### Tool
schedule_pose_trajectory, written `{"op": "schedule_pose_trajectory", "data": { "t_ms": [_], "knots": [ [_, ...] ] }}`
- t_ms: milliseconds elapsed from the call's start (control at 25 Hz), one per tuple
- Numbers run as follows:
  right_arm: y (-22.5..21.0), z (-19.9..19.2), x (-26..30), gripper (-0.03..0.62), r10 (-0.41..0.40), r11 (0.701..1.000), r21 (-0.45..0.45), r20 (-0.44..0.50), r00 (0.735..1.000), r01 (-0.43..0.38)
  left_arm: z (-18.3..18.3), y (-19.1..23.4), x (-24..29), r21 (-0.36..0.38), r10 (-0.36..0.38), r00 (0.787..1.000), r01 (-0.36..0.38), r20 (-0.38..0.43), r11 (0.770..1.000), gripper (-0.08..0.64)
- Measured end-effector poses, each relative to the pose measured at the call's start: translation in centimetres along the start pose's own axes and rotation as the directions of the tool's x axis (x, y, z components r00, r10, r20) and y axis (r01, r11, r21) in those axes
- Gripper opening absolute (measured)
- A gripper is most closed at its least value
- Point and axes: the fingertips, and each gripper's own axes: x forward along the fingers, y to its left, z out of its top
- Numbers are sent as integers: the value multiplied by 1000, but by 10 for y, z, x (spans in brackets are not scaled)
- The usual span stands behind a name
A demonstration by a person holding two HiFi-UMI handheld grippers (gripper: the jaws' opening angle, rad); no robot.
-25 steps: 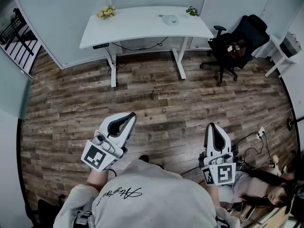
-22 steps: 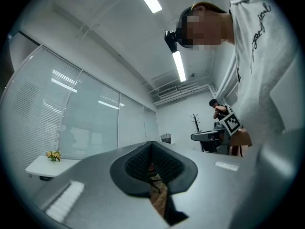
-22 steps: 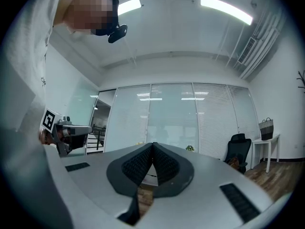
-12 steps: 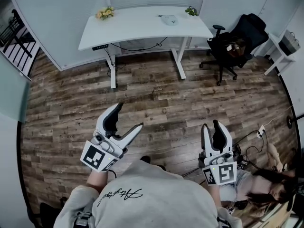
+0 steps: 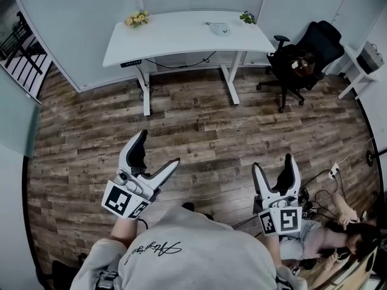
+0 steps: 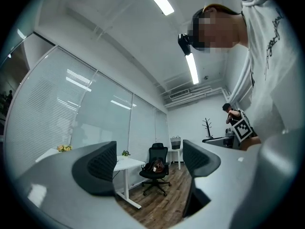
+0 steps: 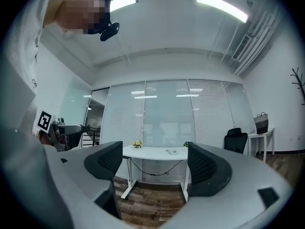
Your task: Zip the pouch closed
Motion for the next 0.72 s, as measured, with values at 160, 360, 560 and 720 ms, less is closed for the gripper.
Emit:
{"op": "schedule_pose_trajectory", "data": {
  "t_ms": [160,360,560,720],
  "knots": [
    [6,-3,12,410,-2,1000,3,-2,1000,2,0,13,-3,-7,1,1000,-1,5,1000,419],
    [20,-9,25,410,-13,1000,3,-6,1000,13,-7,33,-11,-36,-4,1000,5,3,999,419],
    [30,-15,28,408,-37,999,18,-8,999,37,-15,46,-17,-50,-19,1000,19,-6,999,419],
    [36,-18,33,408,-35,999,11,-21,999,35,-18,53,-16,-59,-18,1000,18,-4,998,419]
  ]
}}
